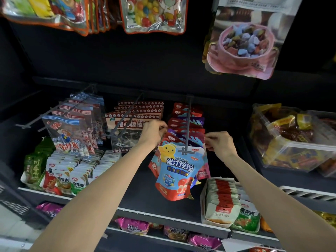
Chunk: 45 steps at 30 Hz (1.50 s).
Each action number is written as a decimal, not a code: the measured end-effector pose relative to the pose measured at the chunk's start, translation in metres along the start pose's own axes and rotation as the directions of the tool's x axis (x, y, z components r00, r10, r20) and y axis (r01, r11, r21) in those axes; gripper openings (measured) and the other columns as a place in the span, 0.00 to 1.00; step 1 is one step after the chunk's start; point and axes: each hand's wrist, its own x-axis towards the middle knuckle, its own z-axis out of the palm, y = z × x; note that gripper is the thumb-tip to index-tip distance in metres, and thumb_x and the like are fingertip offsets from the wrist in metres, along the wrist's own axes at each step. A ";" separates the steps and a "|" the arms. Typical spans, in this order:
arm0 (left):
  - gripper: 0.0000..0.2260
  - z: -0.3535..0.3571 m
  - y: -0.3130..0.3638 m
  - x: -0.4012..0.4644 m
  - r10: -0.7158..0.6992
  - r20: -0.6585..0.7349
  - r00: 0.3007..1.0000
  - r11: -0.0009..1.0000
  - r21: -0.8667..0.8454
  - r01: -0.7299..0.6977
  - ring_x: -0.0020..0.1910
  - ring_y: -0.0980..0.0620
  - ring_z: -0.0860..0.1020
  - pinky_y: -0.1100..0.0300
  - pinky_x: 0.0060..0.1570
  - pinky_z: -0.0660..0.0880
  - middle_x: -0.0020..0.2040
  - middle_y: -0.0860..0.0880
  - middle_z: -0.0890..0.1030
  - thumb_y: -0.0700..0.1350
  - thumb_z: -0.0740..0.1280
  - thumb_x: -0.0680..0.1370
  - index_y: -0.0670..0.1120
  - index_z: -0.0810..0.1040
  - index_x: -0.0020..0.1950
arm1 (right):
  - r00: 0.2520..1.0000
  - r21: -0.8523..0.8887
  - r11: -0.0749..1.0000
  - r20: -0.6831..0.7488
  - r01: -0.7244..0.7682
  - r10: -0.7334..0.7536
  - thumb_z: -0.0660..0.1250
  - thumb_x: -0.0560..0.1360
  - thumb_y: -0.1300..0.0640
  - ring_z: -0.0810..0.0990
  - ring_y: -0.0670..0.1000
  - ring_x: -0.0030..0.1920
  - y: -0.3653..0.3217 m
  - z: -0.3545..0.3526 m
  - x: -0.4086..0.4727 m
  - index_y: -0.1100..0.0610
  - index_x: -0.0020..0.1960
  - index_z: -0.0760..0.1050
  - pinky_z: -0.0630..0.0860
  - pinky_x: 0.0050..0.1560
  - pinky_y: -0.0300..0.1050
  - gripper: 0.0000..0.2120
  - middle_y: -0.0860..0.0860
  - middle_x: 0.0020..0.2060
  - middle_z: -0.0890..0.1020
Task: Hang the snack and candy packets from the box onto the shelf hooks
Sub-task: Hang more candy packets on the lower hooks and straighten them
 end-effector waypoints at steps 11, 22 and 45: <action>0.12 -0.003 0.010 -0.012 -0.102 -0.101 0.990 0.979 -0.185 0.082 0.60 0.46 0.75 0.64 0.54 0.66 0.59 0.43 0.79 0.44 0.58 0.82 0.40 0.76 0.60 | 0.987 0.137 0.978 -0.006 -0.159 0.162 0.61 0.78 0.48 0.76 0.51 0.58 -0.009 0.002 -0.003 0.53 0.59 0.74 0.72 0.60 0.47 0.13 0.48 0.52 0.79; 0.34 0.003 0.011 -0.016 -0.238 0.403 0.884 0.729 -0.527 0.437 0.72 0.48 0.65 0.51 0.73 0.58 0.73 0.47 0.67 0.68 0.43 0.76 0.50 0.58 0.76 | 0.920 0.315 0.894 0.328 -0.319 0.213 0.47 0.69 0.28 0.81 0.54 0.56 -0.011 0.015 -0.011 0.48 0.53 0.77 0.70 0.67 0.57 0.32 0.53 0.54 0.83; 0.23 0.018 0.001 -0.002 -0.220 0.543 0.811 0.552 -0.616 0.562 0.47 0.51 0.81 0.62 0.43 0.79 0.50 0.47 0.82 0.62 0.50 0.80 0.48 0.76 0.55 | 0.955 0.237 0.940 0.228 -0.244 0.190 0.41 0.79 0.36 0.74 0.49 0.60 -0.014 0.011 0.009 0.49 0.71 0.66 0.62 0.71 0.51 0.29 0.49 0.58 0.77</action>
